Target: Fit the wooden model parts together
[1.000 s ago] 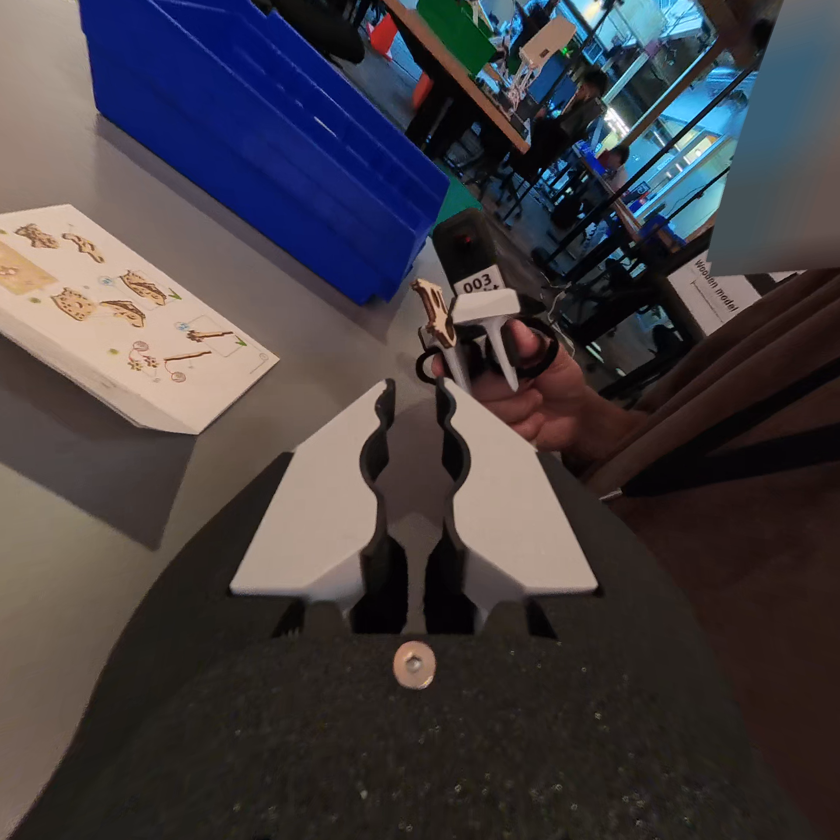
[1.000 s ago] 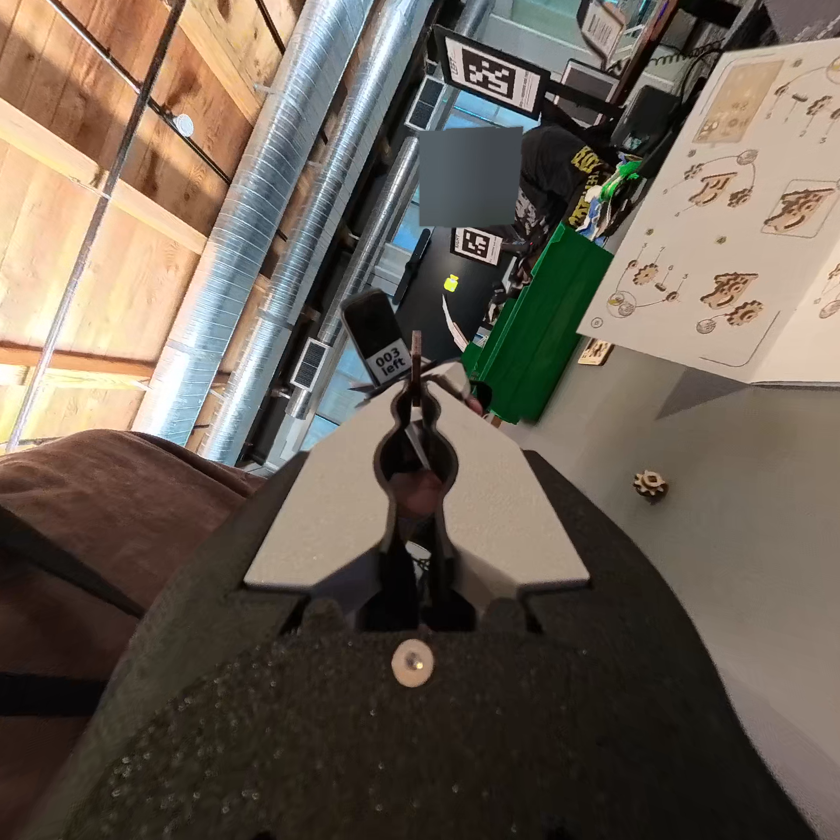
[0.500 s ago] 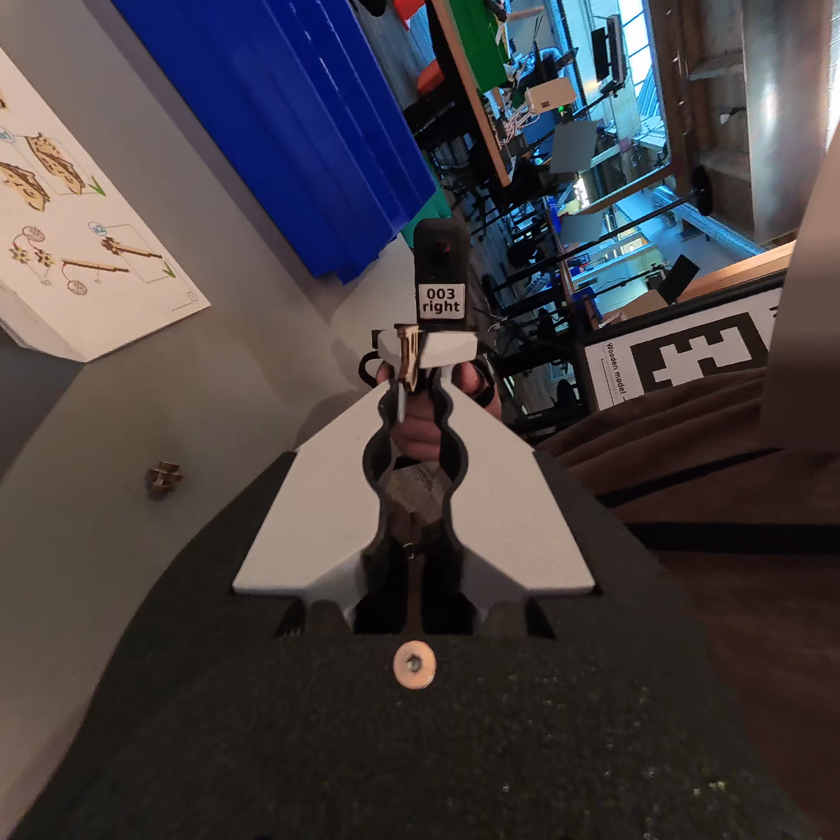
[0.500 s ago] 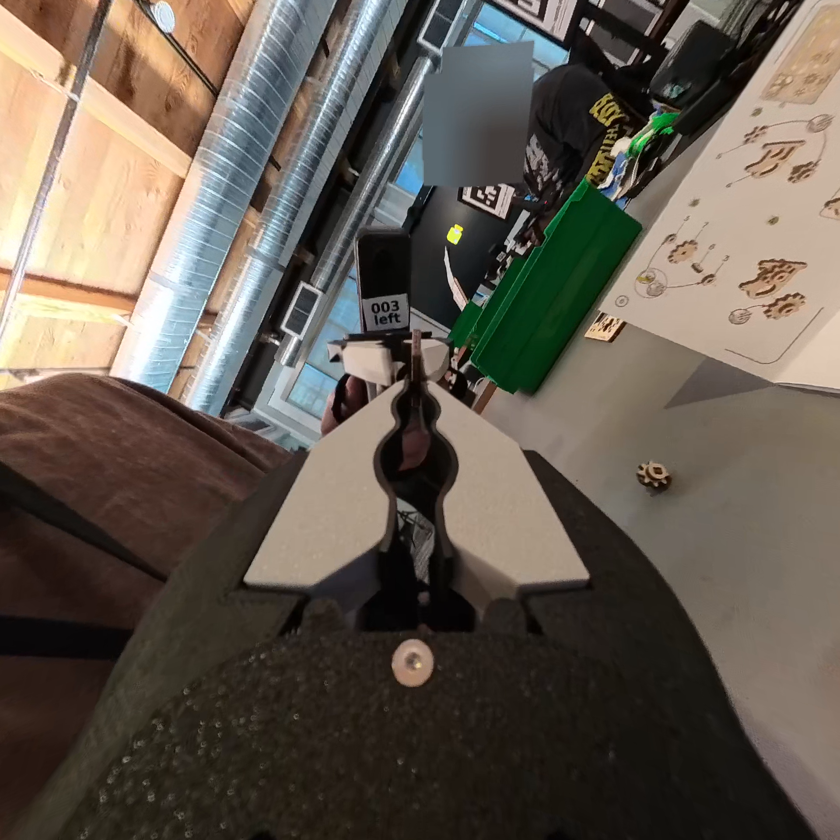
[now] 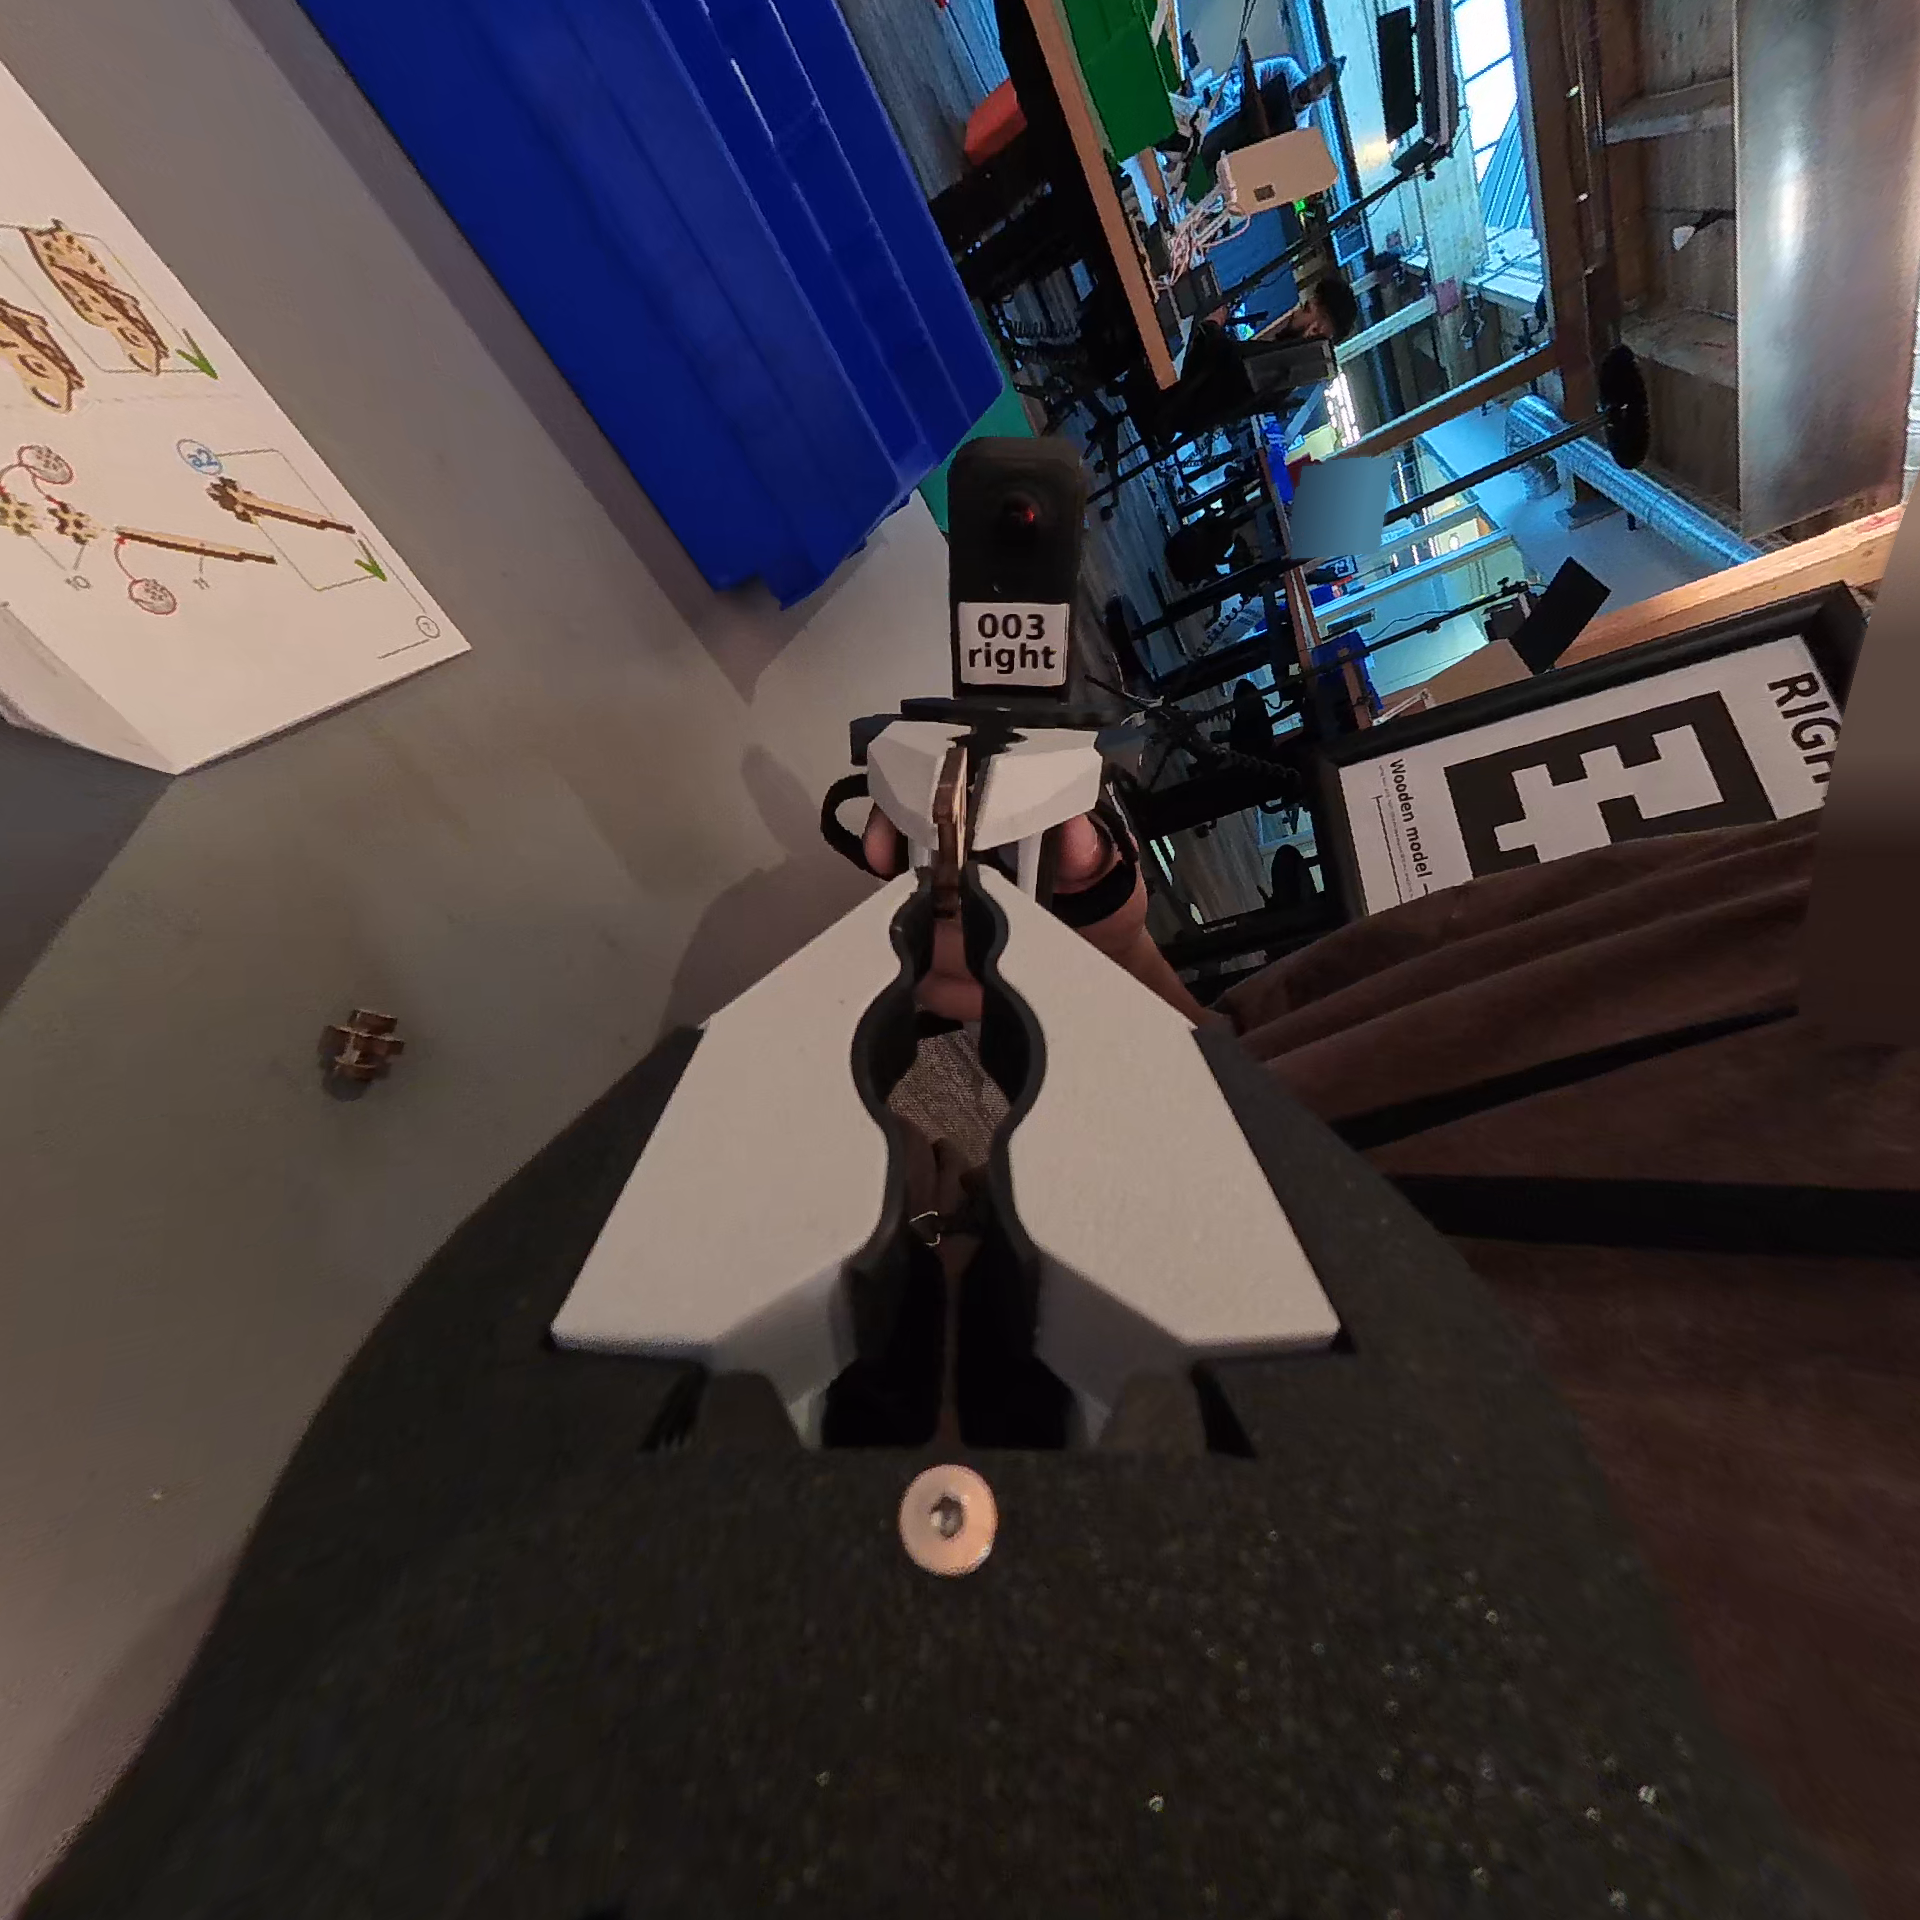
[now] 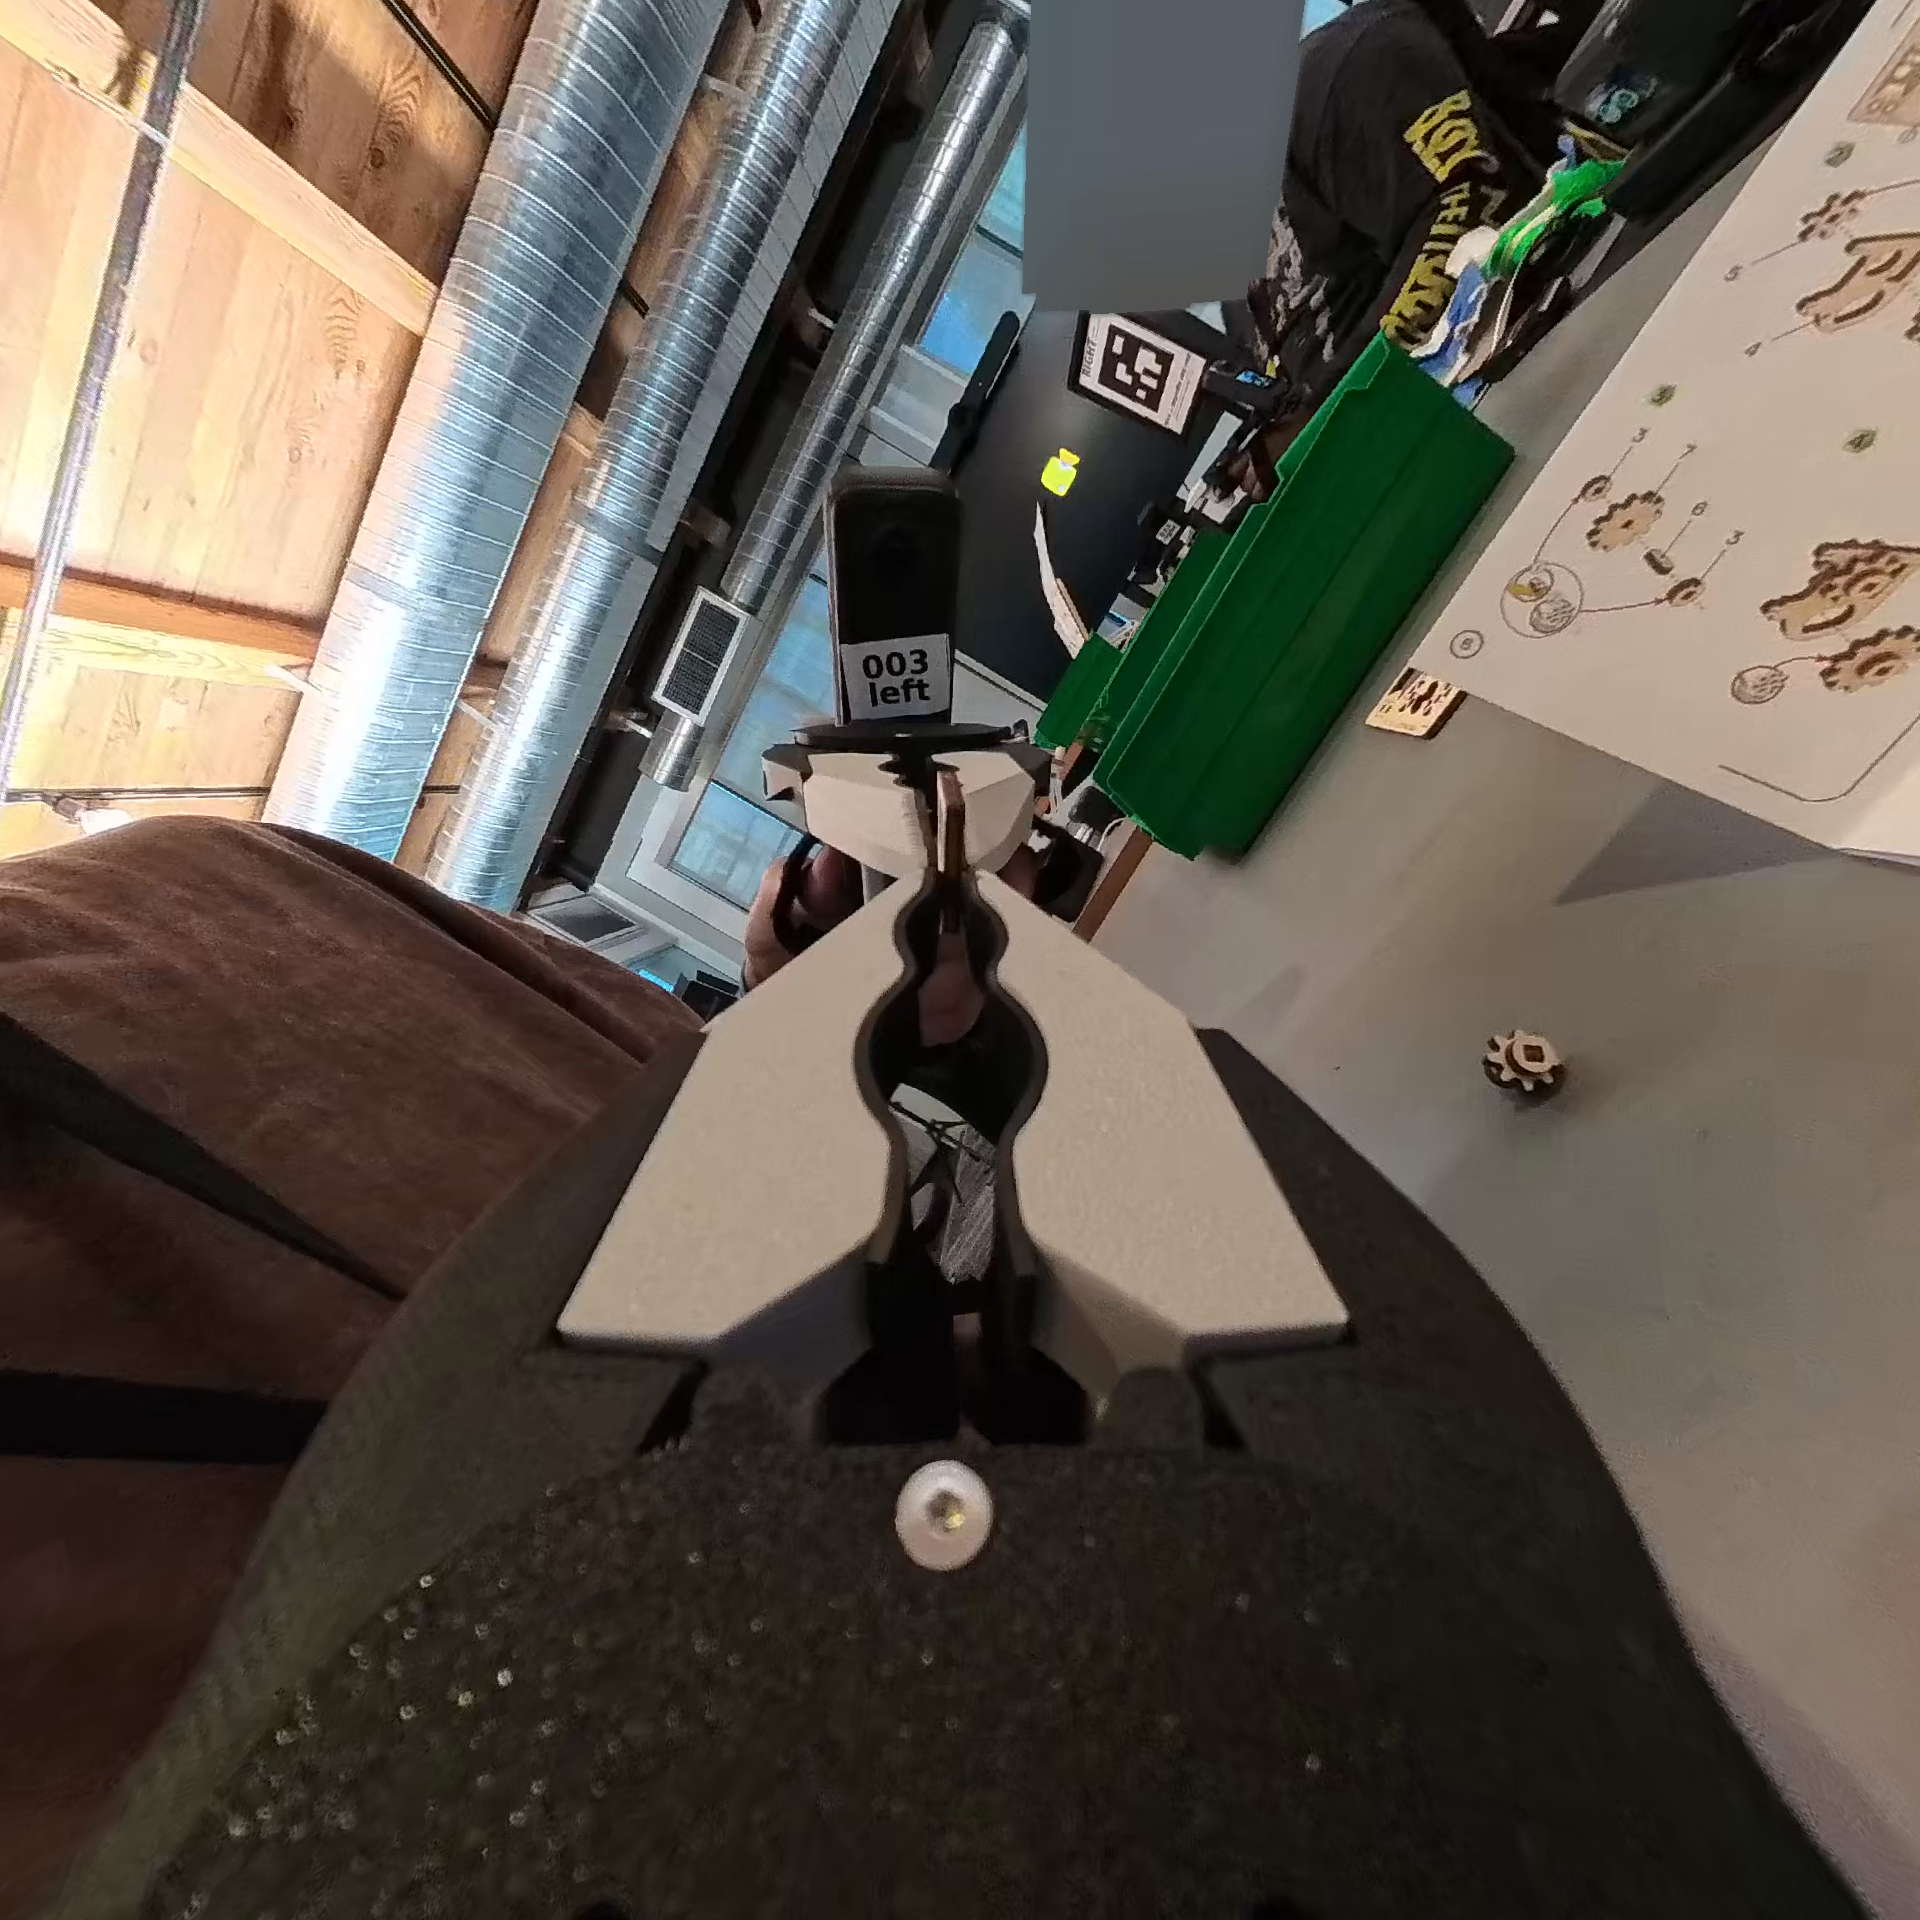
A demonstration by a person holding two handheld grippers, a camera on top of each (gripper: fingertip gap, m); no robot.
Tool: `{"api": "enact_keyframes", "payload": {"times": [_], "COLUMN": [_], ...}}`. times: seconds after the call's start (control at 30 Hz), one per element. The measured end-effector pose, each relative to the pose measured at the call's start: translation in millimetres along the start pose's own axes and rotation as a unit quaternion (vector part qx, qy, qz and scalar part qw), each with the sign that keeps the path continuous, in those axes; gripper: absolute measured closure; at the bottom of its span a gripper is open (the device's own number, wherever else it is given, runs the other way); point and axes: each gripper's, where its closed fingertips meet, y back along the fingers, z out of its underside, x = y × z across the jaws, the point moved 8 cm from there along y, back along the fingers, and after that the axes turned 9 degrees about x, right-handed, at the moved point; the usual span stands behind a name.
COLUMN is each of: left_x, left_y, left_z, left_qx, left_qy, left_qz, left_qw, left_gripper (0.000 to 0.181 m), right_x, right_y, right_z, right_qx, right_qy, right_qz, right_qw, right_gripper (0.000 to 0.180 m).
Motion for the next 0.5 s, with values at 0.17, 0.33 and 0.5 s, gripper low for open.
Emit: {"api": "enact_keyframes", "payload": {"times": [0.17,0.33,0.5], "left_x": [-1,-19,-66], "left_y": [0,9,31], "left_z": [0,-7,-13], "left_qx": [0.010,0.049,0.095], "left_qy": [0.011,-0.010,-0.098], "left_qz": [0.001,-0.032,-0.146], "left_qw": [1.000,0.998,0.980], "left_gripper": [0.180,0.179,0.180], "right_x": [1,7,20], "right_y": [-1,6,17], "right_z": [0,-7,-6], "right_qx": [0.010,0.023,-0.035], "right_qy": [0.000,0.044,0.152], "right_qz": [0.010,0.089,0.238], "right_qw": [1.000,0.995,0.959], "right_gripper": [0.177,0.159,0.156]}}
